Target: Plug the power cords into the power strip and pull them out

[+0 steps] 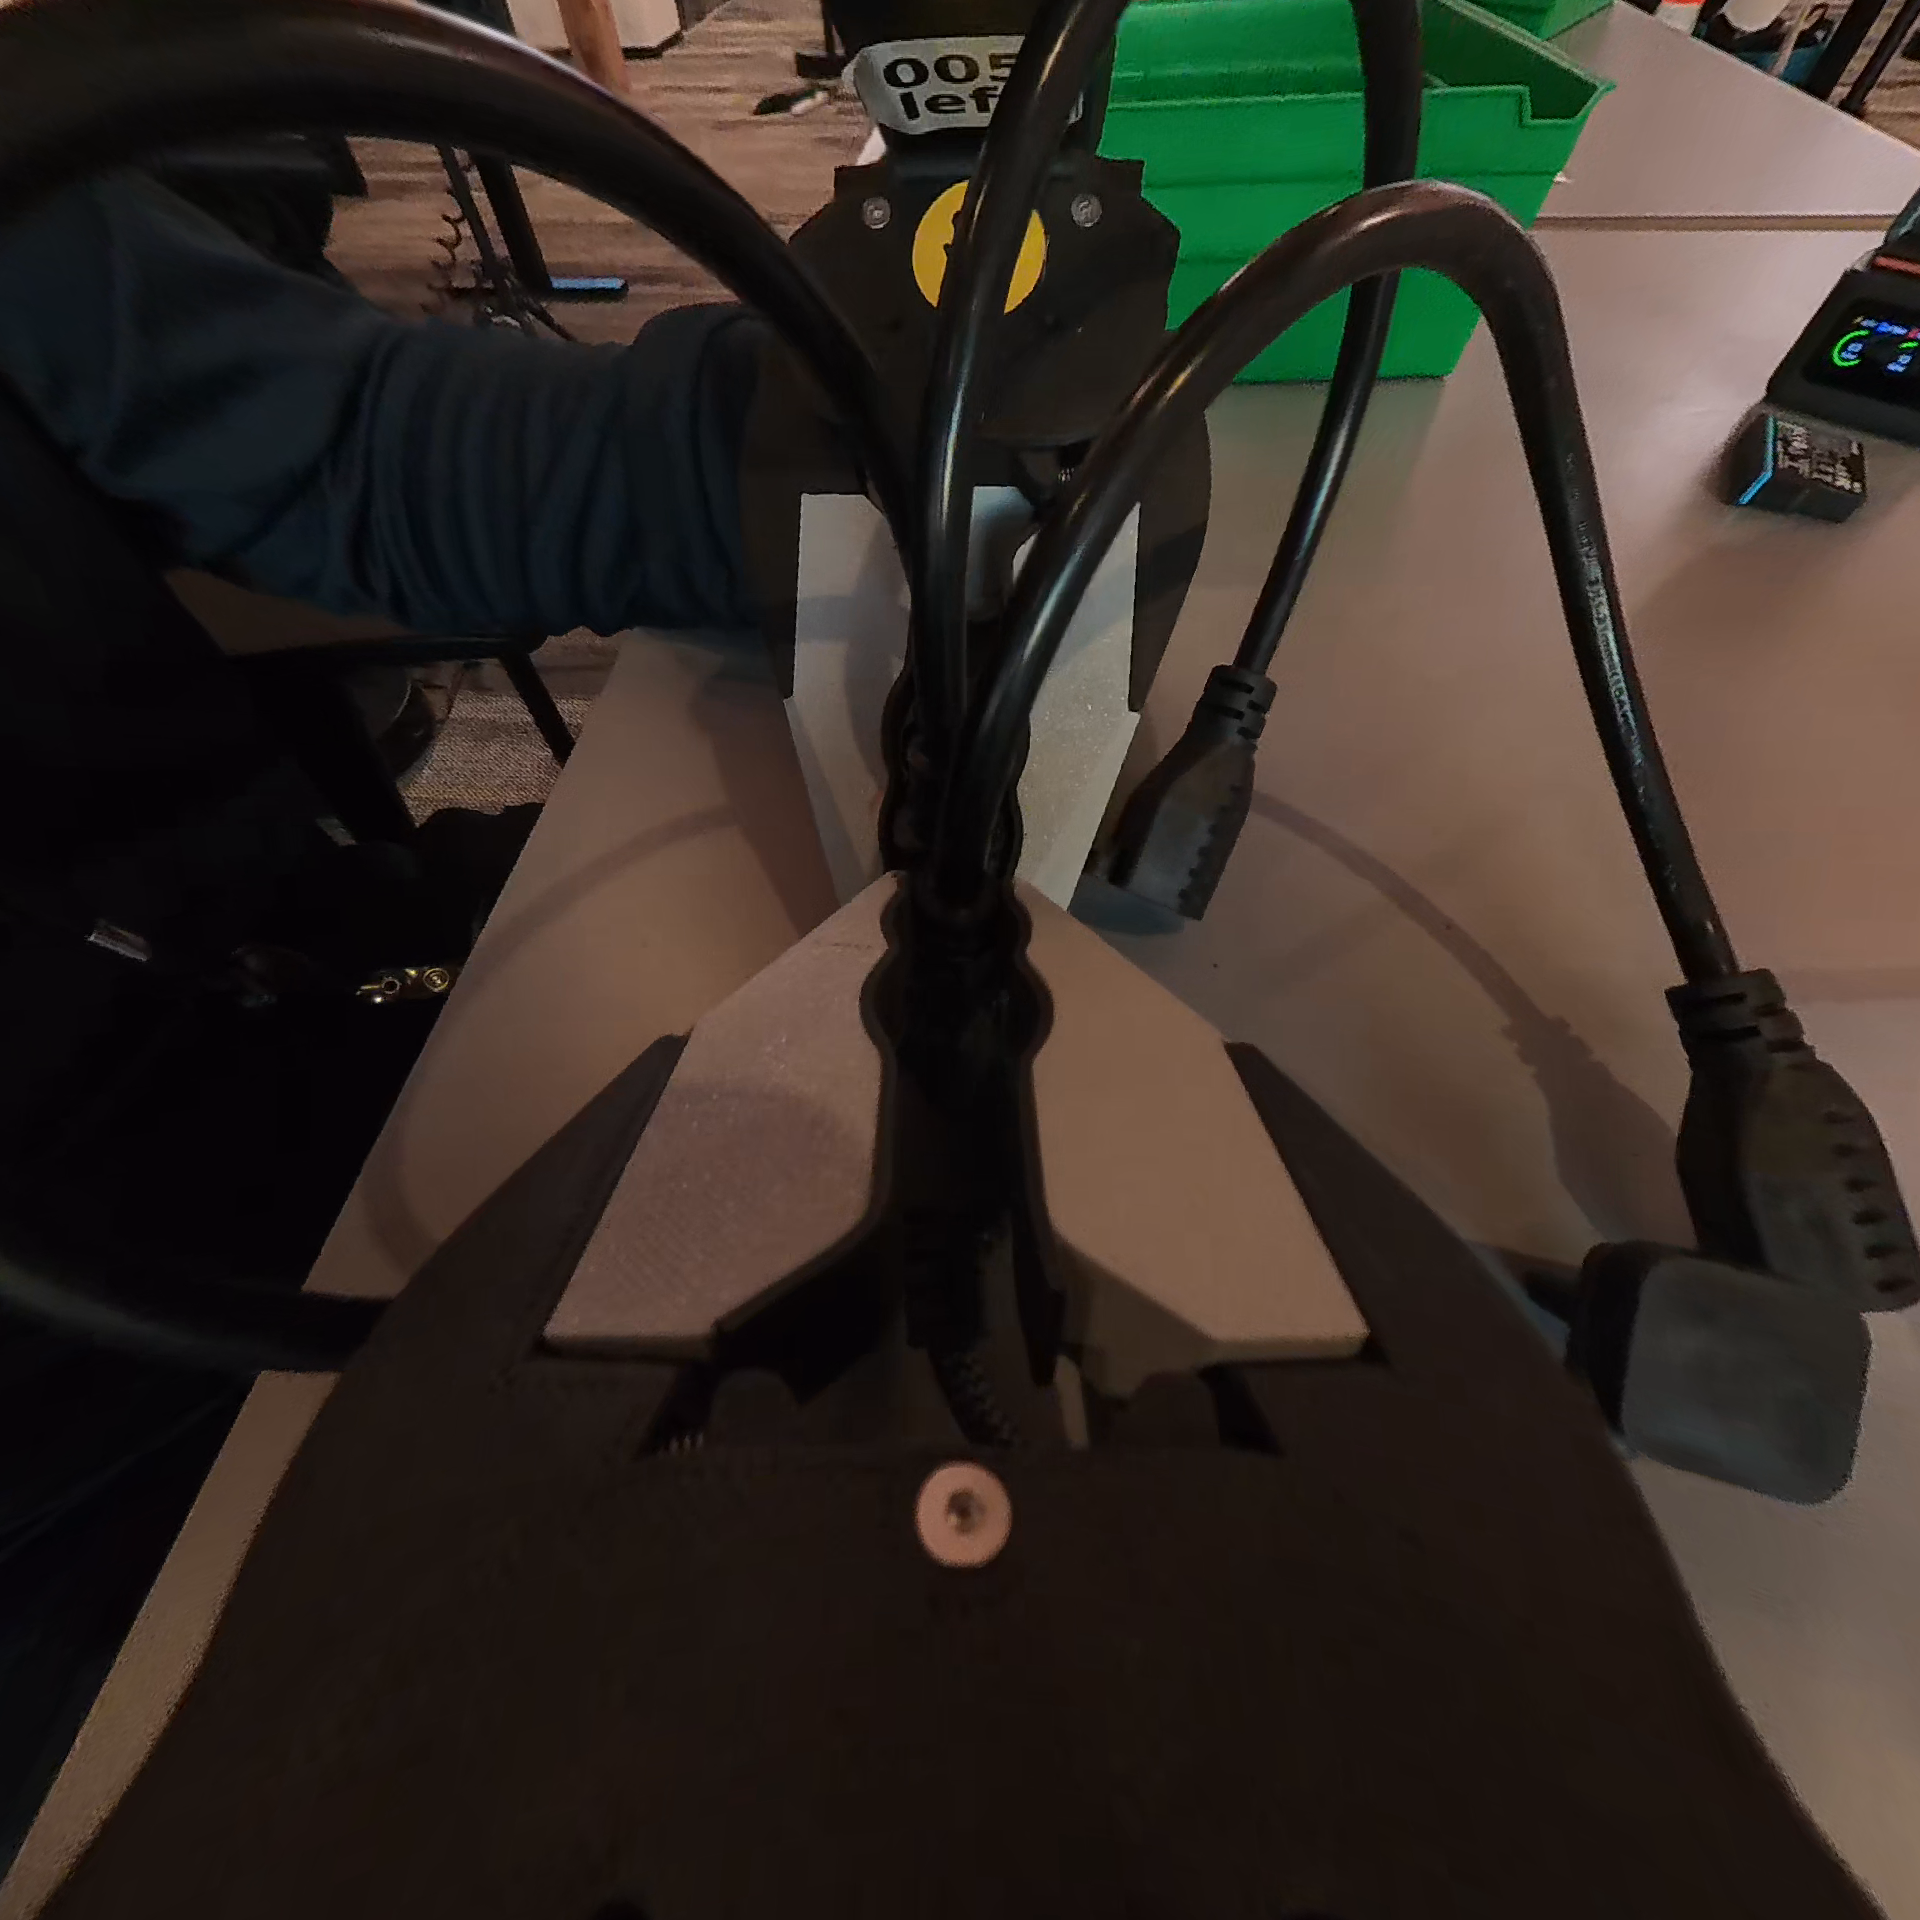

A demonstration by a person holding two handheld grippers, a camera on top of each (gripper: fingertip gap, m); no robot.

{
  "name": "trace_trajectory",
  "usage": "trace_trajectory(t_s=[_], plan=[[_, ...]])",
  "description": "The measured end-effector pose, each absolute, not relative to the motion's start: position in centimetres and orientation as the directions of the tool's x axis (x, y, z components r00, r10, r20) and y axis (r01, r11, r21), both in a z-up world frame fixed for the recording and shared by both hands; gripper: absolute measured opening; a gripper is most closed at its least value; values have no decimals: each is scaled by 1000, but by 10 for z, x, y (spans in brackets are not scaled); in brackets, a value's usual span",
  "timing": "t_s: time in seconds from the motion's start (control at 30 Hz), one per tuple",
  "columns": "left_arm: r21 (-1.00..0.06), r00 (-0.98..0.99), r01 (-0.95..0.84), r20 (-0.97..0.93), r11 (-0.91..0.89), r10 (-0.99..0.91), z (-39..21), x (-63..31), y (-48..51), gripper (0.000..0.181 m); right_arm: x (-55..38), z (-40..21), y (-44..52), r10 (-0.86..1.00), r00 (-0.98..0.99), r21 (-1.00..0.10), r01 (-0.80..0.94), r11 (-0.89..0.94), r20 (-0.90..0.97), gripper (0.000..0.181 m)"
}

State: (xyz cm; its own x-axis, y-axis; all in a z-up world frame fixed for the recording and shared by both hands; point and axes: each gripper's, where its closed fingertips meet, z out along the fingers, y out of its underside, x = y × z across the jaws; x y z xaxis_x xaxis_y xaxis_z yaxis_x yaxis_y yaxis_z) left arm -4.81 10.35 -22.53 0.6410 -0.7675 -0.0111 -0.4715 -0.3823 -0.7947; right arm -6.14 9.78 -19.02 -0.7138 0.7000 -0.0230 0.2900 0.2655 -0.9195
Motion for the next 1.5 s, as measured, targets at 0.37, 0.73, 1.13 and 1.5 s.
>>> trace_trajectory(t_s=[0.37, 0.73, 1.13, 1.5], plan=[[-918, 668, -237, 83, -317, -739, -179, -59, 106, 16, -65, -190, 106, 727, -686, -923, 304, 237, -40, 13], [-902, 675, -226, 127, -368, -727, -191, -55, 108, 17, -64, -188, 105, 717, -694, -927, 305, 218, -60, 13], [-904, 672, -211, 142, -372, -727, -194, -51, 111, 21, -55, -149, 120, 732, -680, -975, 192, 109, -51, 8], [-907, 660, -208, 146, -366, -737, -193, -48, 108, 29, -59, -197, 110, 727, -686, -893, 347, 286, -34, 28]])
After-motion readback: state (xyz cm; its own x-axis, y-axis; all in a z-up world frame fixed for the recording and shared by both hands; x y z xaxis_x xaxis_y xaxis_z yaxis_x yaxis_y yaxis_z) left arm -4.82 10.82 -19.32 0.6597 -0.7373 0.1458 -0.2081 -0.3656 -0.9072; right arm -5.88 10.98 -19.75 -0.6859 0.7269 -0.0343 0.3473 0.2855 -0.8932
